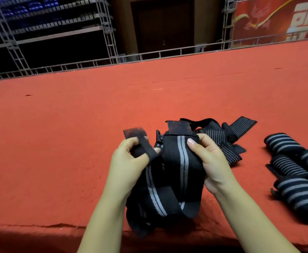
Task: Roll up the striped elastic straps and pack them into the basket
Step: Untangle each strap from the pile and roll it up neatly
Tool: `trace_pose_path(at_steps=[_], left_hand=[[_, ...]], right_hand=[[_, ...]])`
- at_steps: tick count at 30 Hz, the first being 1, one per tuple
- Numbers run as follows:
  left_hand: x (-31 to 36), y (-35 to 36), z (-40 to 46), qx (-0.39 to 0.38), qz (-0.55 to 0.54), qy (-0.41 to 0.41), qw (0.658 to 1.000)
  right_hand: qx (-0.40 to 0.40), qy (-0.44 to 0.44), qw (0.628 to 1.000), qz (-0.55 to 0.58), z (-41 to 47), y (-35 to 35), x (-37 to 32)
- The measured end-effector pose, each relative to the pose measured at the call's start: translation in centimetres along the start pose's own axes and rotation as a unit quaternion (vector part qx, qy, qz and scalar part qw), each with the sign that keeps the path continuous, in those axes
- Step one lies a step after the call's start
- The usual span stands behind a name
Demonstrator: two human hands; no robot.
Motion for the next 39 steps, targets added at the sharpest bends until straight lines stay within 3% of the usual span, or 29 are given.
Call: trace_pose_path(at_steps=[5,11,16,19,21,25,29,33,36,39], left_hand=[[0.4,0.1,0.2,0.003,0.075,0.004,0.997],[1.3,-0.4,1.3,-0.001,0.123,0.052,0.991],[4.1,0.5,2.4,0.003,0.104,0.127,0.987],[5.0,1.8,2.4,-0.032,0.011,0.099,0.995],[5.0,2.6,2.1,-0.075,-0.056,0.061,0.994],[4.3,3.2,1.4,-0.098,-0.063,0.08,0.99],[3.9,3.1,1.4,-0.053,-0.011,0.097,0.994],[3.9,3.2,1.2,-0.006,-0.011,0.085,0.996],[3.5,3.3,1.5,0.014,-0.073,0.053,0.996],[3.4,2.9,1.7,0.041,-0.106,0.059,0.992]], right_hand=[[0.013,-0.009,1.0,-0.011,0.3,-0.5,0.1],[0.105,-0.091,0.988,-0.061,1.4,-2.3,-2.0],[0.128,-0.253,0.929,-0.239,2.0,-1.8,-4.4],[0.145,-0.323,0.886,-0.299,1.7,-0.8,-5.6],[0.113,-0.301,0.905,-0.277,1.4,-0.4,-5.6],[0.0,-0.137,0.987,-0.088,0.7,0.1,-4.9],[-0.047,-0.031,0.998,-0.032,0.2,0.1,-3.8],[-0.031,-0.072,0.995,-0.054,0.1,0.0,-2.0],[-0.046,-0.141,0.977,-0.152,0.0,-0.3,-1.3],[-0.026,-0.156,0.964,-0.214,-0.1,-0.8,-0.6]])
Point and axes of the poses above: each hand's wrist, its own z-axis towards the middle knuckle, its own y-axis out of the palm, x = y × z, the point moved 2 cm from there along z, towards the middle knuckle, and after that the axes turned 10 degrees about z, right-handed, at the moved point
